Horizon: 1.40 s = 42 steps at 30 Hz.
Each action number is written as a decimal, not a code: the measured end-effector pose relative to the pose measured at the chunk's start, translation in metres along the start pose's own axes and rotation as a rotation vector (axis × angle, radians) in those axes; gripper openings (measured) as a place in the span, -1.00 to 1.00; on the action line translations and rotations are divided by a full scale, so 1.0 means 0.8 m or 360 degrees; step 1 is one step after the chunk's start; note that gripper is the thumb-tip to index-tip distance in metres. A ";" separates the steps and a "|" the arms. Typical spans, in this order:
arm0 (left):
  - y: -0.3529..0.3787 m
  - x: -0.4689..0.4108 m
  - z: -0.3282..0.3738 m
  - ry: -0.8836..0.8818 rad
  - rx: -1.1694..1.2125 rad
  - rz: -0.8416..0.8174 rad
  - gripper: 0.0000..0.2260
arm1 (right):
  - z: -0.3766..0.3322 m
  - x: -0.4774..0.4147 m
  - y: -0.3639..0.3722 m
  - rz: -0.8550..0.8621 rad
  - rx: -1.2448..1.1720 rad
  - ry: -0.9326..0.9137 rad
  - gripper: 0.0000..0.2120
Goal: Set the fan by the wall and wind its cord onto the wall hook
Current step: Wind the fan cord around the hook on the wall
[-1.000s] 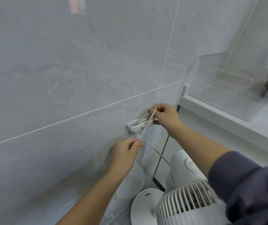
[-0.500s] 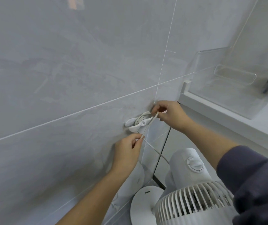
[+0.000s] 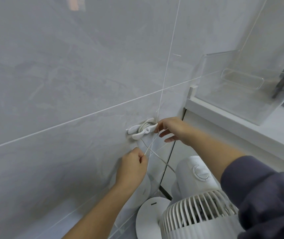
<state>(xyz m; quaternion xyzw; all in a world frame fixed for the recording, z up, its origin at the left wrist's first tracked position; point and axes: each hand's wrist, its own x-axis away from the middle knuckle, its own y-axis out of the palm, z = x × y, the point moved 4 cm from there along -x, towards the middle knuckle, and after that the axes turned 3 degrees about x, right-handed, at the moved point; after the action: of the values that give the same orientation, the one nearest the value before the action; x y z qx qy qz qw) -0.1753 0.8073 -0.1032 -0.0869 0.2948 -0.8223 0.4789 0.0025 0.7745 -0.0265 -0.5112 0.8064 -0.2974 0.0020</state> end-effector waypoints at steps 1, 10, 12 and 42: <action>0.001 0.000 -0.005 -0.0063 0.0008 -0.0057 -0.82 | 0.001 0.000 0.004 -0.0022 -0.0080 0.0037 -0.73; 0.002 -0.003 -0.006 -0.0375 0.0820 -0.0143 -0.77 | 0.000 0.000 0.043 0.0081 -0.0071 0.0018 -0.47; -0.004 -0.006 -0.011 -0.0345 0.0725 -0.0071 -0.73 | 0.000 0.002 0.046 0.0076 -0.0103 0.0013 -0.46; -0.037 0.002 -0.027 -0.0377 0.0626 0.0074 -0.72 | -0.008 0.020 0.060 0.0321 -0.0448 0.0106 -0.57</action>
<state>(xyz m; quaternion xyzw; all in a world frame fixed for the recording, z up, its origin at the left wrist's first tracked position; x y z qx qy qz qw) -0.2070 0.8250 -0.1041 -0.0809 0.0725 -0.8367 0.5368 -0.0465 0.7788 -0.0394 -0.4128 0.8869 -0.1966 -0.0665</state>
